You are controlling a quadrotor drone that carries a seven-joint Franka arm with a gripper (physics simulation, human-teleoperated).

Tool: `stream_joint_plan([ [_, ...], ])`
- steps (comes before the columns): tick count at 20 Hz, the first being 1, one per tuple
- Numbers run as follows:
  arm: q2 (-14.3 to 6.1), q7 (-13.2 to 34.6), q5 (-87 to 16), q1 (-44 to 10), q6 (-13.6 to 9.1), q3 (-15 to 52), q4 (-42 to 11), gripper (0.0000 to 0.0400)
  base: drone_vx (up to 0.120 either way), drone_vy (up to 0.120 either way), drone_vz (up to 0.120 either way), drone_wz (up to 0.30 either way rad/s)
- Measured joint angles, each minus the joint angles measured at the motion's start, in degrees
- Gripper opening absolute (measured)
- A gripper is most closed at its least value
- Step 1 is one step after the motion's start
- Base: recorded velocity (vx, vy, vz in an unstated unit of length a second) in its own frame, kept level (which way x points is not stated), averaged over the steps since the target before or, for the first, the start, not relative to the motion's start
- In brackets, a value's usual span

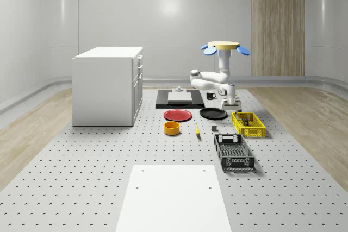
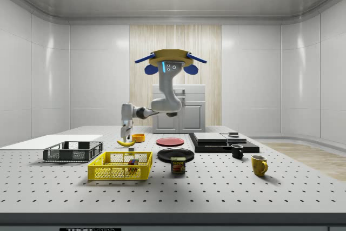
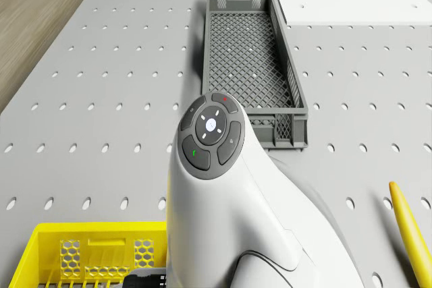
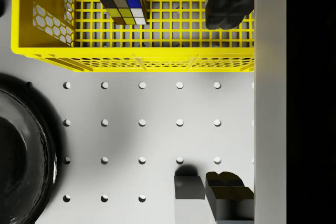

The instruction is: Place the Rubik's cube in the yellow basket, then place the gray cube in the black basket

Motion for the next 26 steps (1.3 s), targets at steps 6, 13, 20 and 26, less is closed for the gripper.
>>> stream_joint_plan([
  [6,-0.1,0.0,0.0,0.0,0.1,0.0,0.0,0.0400,0.027,-0.120,0.000,0.000],
  [13,-0.1,0.0,0.0,0.0,0.1,0.0,0.0,0.0400,0.000,-0.120,-0.074,0.000],
  [20,-0.2,0.0,0.1,0.0,0.2,0.0,0.0,0.0400,0.000,-0.120,-0.103,0.000],
  [26,-0.2,0.0,0.1,-0.1,0.2,0.0,0.0,0.0400,0.000,-0.113,-0.047,0.000],
])
